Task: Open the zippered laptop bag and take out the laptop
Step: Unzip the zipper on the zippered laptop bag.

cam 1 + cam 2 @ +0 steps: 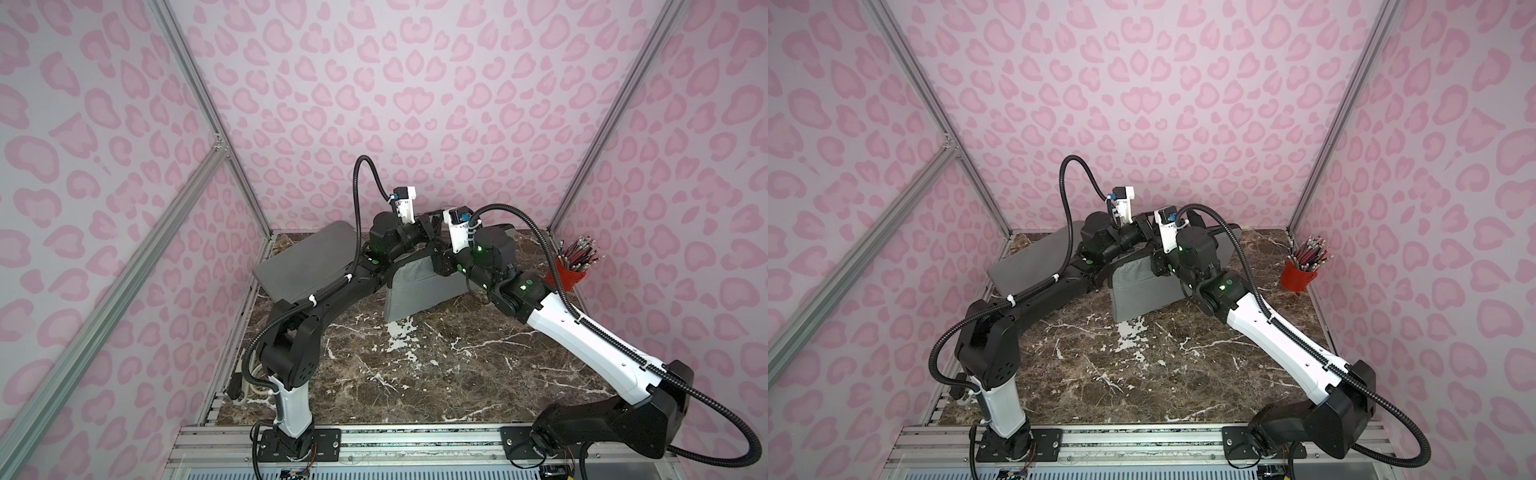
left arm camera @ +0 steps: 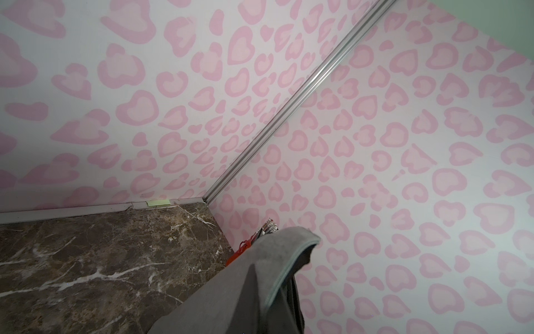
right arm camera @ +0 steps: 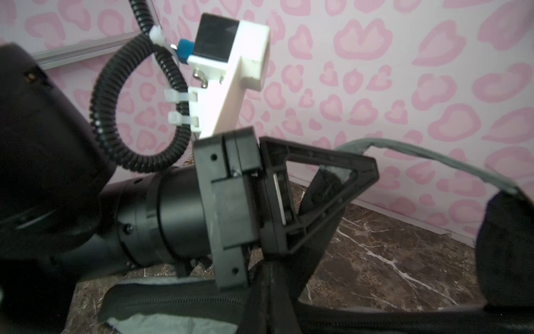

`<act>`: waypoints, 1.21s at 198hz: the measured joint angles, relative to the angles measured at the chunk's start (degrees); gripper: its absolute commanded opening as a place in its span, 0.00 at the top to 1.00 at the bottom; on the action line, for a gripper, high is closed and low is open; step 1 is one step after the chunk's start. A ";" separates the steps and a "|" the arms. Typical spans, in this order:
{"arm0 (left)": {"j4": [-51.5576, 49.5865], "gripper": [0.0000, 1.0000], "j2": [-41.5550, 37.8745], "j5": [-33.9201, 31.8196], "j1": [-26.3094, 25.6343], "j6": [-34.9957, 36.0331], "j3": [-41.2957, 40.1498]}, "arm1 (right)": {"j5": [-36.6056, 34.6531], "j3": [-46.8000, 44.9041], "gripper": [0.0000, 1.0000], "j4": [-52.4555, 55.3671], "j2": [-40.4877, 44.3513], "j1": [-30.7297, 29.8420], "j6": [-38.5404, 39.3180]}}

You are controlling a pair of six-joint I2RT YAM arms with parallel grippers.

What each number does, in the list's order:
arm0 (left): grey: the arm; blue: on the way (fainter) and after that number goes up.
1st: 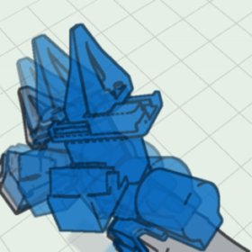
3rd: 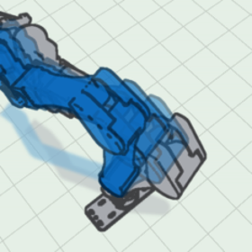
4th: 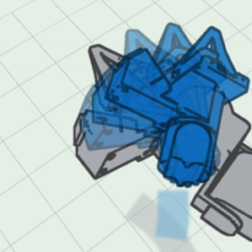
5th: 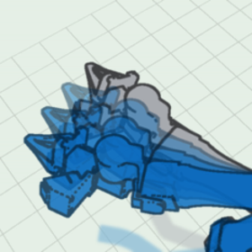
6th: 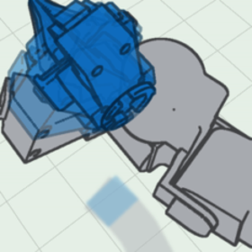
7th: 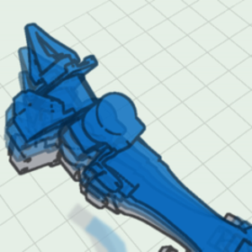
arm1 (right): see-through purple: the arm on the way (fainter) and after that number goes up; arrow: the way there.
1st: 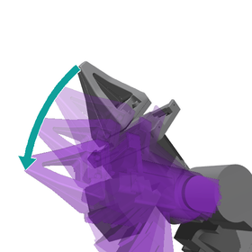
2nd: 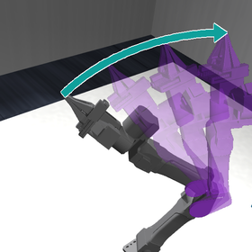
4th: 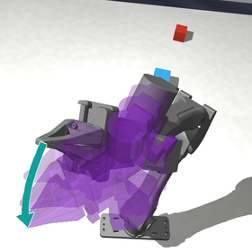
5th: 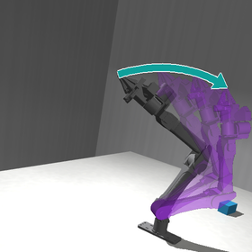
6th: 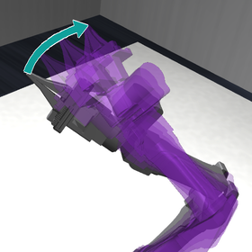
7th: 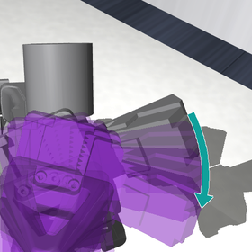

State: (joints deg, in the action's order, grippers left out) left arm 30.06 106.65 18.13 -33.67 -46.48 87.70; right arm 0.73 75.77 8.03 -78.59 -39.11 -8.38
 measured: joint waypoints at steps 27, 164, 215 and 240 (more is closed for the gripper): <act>-1.25 0.99 -0.02 0.26 0.87 -2.60 -0.13 | 1.29 -2.16 1.00 -0.42 1.22 0.74 -0.26; 12.76 1.00 6.86 3.63 2.97 -24.50 -2.71 | 4.35 1.01 1.00 -1.70 -3.37 0.52 -0.79; 17.59 1.00 7.50 3.50 3.08 -28.50 -3.32 | 2.54 3.91 1.00 -0.44 -5.60 -1.05 0.44; 16.57 1.00 6.40 3.50 3.23 -28.48 -3.32 | 1.55 4.94 1.00 -0.42 -6.58 -2.23 0.63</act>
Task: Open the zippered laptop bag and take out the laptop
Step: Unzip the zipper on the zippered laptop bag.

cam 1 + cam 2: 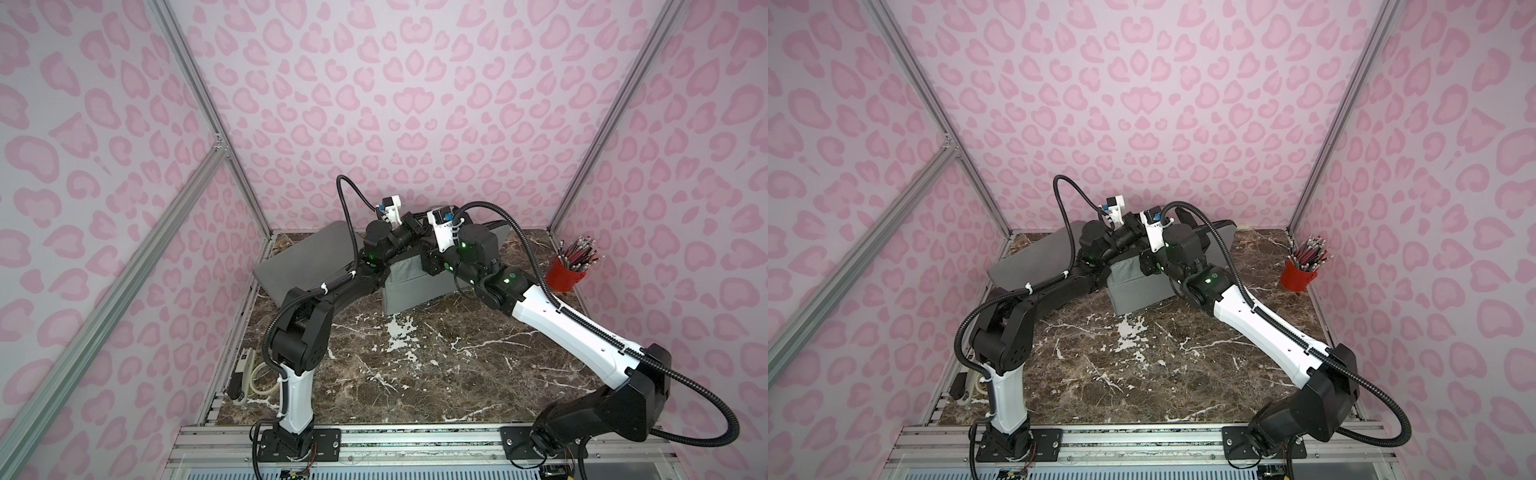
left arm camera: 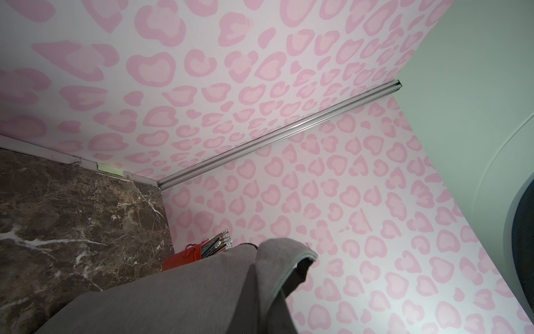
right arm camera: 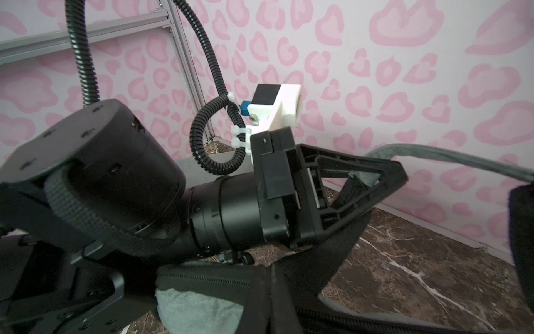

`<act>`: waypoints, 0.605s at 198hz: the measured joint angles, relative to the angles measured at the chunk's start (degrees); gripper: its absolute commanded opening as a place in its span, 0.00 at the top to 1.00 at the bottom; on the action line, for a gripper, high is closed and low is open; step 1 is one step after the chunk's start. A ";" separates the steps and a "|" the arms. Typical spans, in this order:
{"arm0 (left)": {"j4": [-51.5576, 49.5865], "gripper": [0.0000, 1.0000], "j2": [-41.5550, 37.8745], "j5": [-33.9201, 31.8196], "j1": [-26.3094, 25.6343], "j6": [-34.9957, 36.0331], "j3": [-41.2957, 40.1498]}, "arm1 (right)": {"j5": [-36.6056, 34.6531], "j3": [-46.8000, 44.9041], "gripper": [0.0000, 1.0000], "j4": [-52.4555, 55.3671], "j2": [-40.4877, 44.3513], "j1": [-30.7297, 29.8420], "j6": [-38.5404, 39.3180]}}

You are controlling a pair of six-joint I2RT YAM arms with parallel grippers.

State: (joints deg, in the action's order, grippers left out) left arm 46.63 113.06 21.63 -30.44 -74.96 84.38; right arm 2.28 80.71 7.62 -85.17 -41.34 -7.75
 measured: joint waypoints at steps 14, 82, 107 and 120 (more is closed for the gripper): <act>-0.74 1.00 -0.81 0.04 0.07 0.31 0.00 | -0.92 0.17 1.00 0.00 -0.17 -0.68 0.04; -7.48 1.00 -2.73 0.79 0.28 5.03 0.17 | -0.42 -11.89 0.62 -4.52 7.28 -0.13 -7.23; -8.22 0.99 -3.17 -0.15 0.33 7.17 0.17 | 2.27 -16.35 0.48 -4.26 12.44 0.59 -12.11; -9.11 0.99 -3.82 -0.15 0.02 8.85 0.17 | 2.05 -18.08 0.45 -4.17 15.67 1.36 -14.62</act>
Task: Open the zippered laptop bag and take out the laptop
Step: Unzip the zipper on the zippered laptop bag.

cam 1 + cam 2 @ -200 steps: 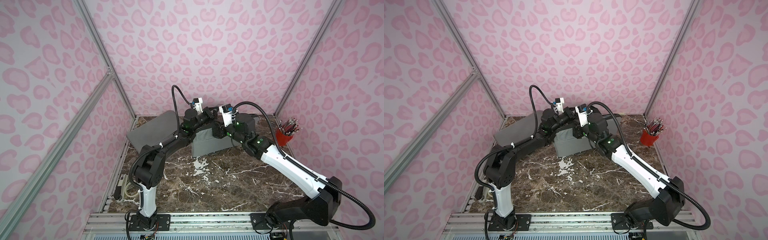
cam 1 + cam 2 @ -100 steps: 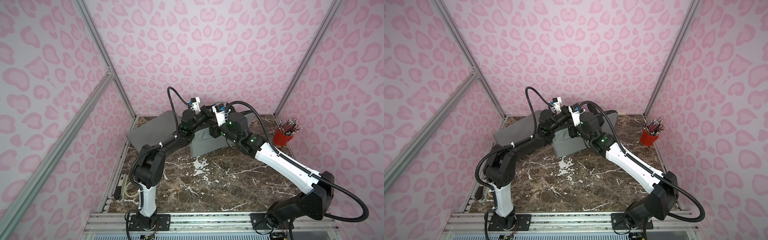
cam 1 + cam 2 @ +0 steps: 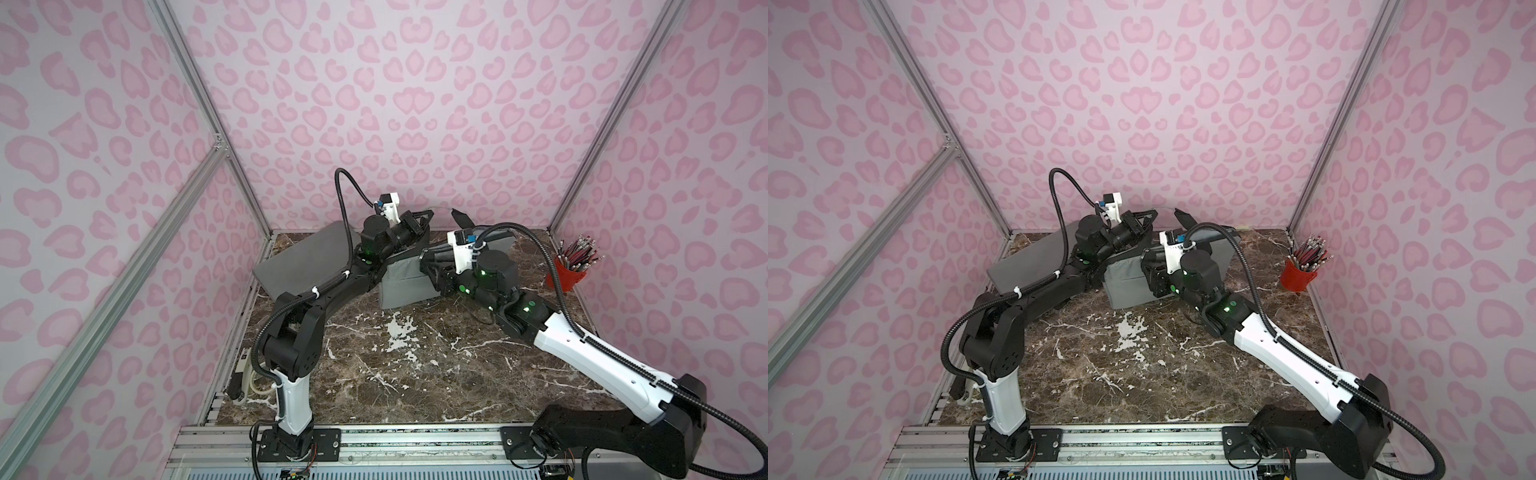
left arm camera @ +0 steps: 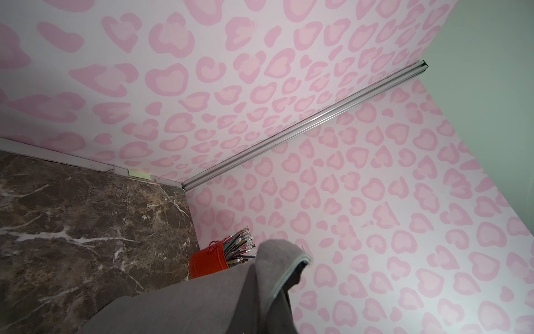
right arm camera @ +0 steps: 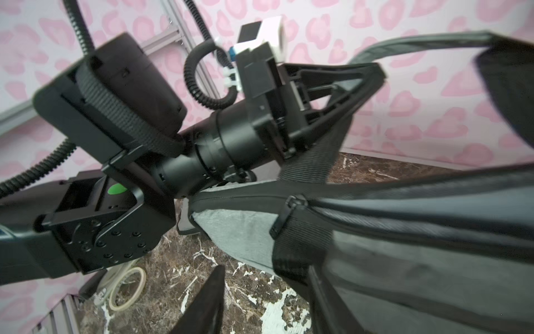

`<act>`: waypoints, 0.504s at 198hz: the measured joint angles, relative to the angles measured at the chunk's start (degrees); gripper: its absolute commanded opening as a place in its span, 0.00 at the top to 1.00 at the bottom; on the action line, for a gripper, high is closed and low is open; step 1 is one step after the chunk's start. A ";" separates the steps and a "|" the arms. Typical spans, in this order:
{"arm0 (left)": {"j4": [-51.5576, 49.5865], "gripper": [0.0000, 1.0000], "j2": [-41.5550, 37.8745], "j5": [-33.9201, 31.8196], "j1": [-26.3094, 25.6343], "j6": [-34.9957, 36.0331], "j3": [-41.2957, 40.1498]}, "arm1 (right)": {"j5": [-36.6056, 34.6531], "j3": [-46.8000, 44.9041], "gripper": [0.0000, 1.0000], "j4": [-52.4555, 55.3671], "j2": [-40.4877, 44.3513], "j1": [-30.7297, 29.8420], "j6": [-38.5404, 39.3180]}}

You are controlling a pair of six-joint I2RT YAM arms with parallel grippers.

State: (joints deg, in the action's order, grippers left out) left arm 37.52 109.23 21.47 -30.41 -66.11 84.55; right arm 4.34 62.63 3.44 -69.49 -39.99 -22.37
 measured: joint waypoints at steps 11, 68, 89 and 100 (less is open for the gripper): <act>-0.68 0.99 -0.52 0.61 -0.39 1.55 0.00 | -0.24 -1.46 0.44 0.20 2.82 0.90 -2.27; -2.32 0.99 -2.99 3.89 -1.11 6.45 -0.76 | 3.63 -9.68 0.39 3.72 15.91 20.79 -13.97; -3.21 0.99 -3.85 4.98 -1.22 7.52 -0.76 | 8.98 -9.70 0.37 5.38 16.24 30.60 -15.15; -3.89 0.99 -4.04 5.64 -1.49 7.89 -0.76 | 11.45 -8.13 0.37 6.86 14.95 34.27 -14.43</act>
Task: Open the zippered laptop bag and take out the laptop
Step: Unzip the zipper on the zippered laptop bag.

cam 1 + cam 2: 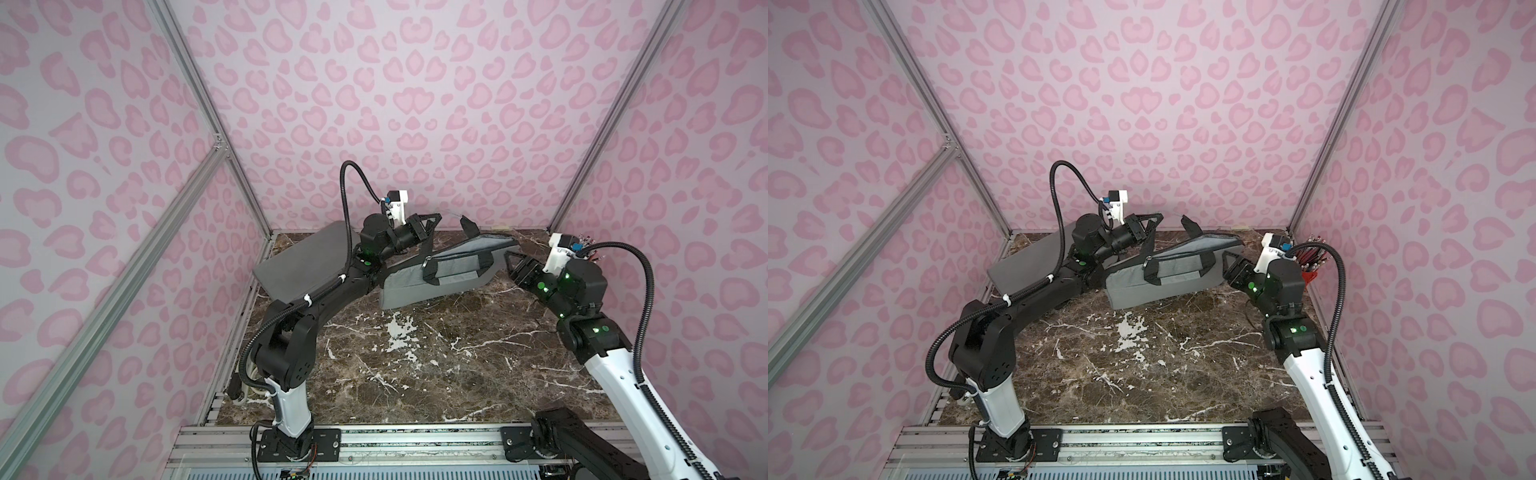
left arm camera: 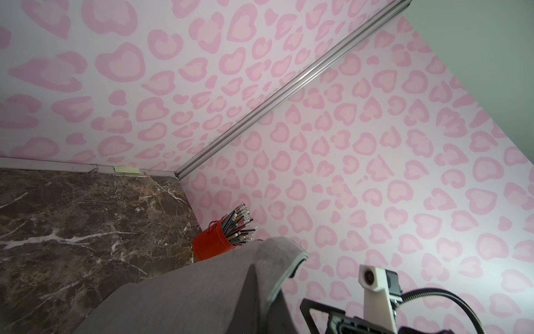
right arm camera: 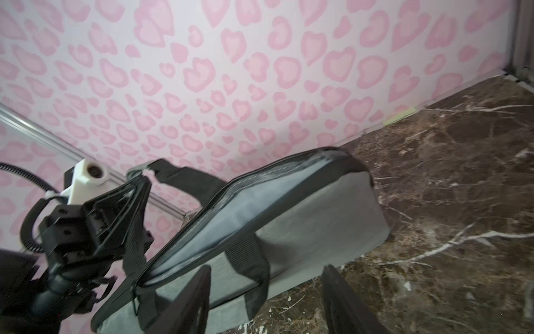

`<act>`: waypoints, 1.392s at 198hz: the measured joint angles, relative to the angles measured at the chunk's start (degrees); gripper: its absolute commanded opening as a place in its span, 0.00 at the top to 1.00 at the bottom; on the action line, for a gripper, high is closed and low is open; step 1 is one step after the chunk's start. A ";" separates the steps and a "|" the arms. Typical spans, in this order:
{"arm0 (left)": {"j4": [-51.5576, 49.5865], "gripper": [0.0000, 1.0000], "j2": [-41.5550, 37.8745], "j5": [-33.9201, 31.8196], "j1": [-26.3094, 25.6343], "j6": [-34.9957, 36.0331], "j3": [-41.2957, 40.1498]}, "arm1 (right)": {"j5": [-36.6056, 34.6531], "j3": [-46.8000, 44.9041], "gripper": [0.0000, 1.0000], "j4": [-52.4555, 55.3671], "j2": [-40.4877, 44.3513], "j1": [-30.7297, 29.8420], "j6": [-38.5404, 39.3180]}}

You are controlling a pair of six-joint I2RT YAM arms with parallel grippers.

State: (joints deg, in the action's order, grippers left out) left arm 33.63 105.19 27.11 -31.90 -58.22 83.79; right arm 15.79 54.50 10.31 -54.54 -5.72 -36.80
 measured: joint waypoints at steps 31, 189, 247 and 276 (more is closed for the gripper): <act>-5.29 0.99 -0.94 2.27 -0.22 2.64 1.22 | 3.82 6.34 0.31 3.89 -4.70 4.79 7.45; -28.26 0.99 -6.23 13.44 -0.81 22.47 8.24 | 6.25 11.96 0.30 -3.13 -12.79 -11.91 46.01; -30.21 0.99 -6.27 13.33 -1.01 23.71 8.52 | 7.74 20.06 0.81 -0.17 -21.99 -12.20 47.91; -30.95 0.99 -6.12 12.98 -1.01 25.09 8.96 | 8.24 22.71 1.00 0.98 -23.82 -12.28 46.77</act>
State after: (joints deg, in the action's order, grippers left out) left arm 2.68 99.07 40.10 -32.91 -33.12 92.75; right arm 24.03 77.21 11.29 -78.37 -18.00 9.98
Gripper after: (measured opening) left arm 0.071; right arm 0.060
